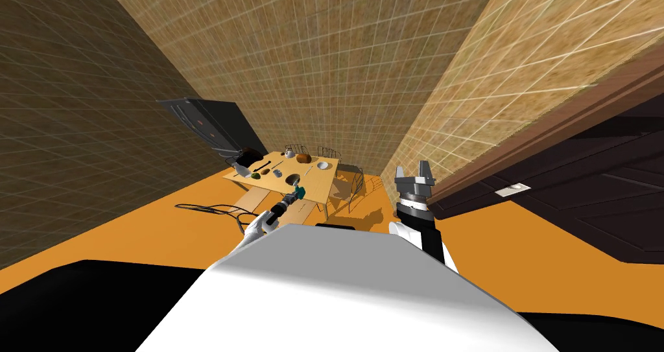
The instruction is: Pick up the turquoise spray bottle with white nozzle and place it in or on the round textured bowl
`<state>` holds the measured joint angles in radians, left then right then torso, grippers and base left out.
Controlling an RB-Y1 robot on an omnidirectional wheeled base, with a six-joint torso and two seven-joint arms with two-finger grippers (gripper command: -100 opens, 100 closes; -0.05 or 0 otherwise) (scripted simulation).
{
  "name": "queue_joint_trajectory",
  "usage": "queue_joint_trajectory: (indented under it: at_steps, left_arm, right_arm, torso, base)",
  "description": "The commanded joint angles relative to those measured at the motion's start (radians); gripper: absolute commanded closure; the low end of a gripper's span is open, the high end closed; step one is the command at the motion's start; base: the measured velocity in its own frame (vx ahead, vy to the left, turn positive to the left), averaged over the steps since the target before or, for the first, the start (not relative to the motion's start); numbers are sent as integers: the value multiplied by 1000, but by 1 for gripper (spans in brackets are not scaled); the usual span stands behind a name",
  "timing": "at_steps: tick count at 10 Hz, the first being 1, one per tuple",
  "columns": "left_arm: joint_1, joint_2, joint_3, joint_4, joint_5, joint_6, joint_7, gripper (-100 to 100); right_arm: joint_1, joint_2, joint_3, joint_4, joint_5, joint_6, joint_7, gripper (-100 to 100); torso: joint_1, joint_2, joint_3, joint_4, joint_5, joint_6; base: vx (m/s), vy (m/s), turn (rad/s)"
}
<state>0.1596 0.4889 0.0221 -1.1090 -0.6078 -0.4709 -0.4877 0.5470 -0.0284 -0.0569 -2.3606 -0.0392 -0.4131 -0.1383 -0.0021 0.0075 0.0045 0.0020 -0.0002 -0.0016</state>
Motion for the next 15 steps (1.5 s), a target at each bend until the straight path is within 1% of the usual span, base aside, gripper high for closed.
queue_joint_trajectory:
  at_steps: [1,5,8,11,15]
  left_arm:
    - [-22,26,3,31,-4,-36,35,100]
    - [-73,97,4,104,-17,-113,120,100]
    - [-114,157,-5,157,-29,-159,184,100]
    - [-154,220,-23,207,-45,-191,248,100]
    - [-205,312,-59,268,-70,-209,337,100]
  right_arm:
    - [0,0,0,0,0,0,0,0]
    - [0,0,0,0,0,0,0,0]
    - [0,0,0,0,0,0,0,0]
    - [0,0,0,0,0,0,0,0]
    - [0,0,0,0,0,0,0,0]
  torso:
    - [0,0,0,0,0,0]
    - [0,-1,0,0,0,1]
    - [0,-3,-1,0,0,1]
    - [0,-6,-3,0,-1,3]
    - [-1,-10,-5,0,-1,4]
  base:
    - [-81,-24,135]
    - [-73,-14,85]
    - [-37,-6,47]
    - [3,0,-12]
    - [53,9,-78]
